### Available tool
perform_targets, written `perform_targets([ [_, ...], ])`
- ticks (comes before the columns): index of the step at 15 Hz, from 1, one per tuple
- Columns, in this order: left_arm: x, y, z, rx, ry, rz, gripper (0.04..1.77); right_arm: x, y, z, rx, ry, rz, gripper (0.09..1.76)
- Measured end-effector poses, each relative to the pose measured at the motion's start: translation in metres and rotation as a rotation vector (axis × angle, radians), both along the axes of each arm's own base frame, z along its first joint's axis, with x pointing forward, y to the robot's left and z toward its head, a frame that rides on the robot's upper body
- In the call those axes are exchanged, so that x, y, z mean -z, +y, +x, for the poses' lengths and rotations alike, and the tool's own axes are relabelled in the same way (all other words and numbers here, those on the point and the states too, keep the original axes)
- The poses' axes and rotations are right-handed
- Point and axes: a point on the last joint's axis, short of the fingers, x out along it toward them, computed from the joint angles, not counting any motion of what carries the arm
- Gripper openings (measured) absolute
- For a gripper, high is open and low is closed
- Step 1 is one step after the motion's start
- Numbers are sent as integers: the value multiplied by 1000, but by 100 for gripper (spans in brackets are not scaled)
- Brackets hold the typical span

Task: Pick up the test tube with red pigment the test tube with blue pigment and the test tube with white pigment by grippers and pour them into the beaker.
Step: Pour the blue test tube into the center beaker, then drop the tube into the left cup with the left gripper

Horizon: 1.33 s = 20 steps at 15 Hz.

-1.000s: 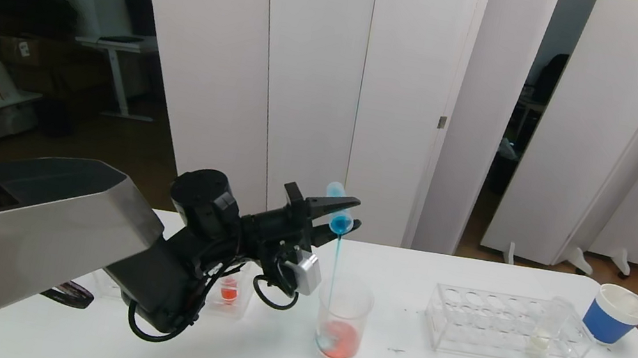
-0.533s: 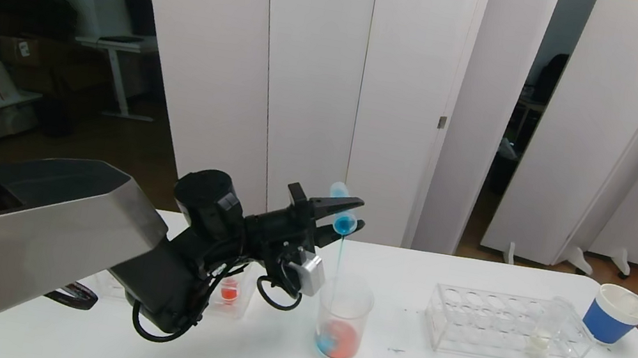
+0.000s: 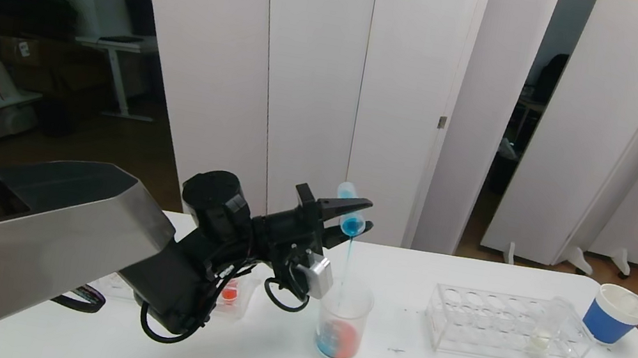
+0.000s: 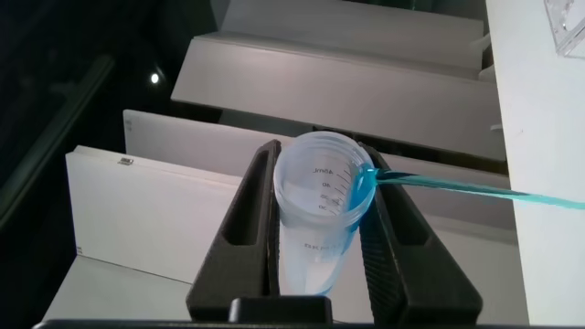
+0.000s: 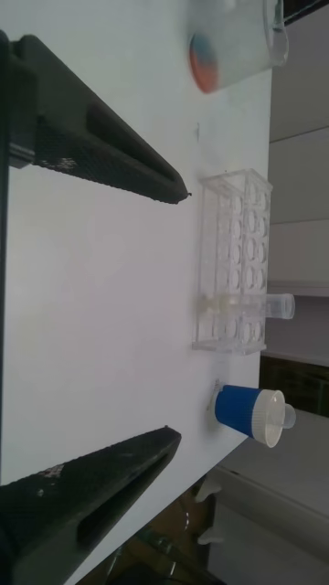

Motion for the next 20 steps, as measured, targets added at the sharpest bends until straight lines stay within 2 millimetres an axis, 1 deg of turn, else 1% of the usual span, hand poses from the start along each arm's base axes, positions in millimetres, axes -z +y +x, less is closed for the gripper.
perform_targets([
  [9,3,-2,2,-3,-21,13,58,0,0,0,0,0,-1,175],
  [20,2,-2,2,-5,-53,16,58,0,0,0,0,0,0,175],
])
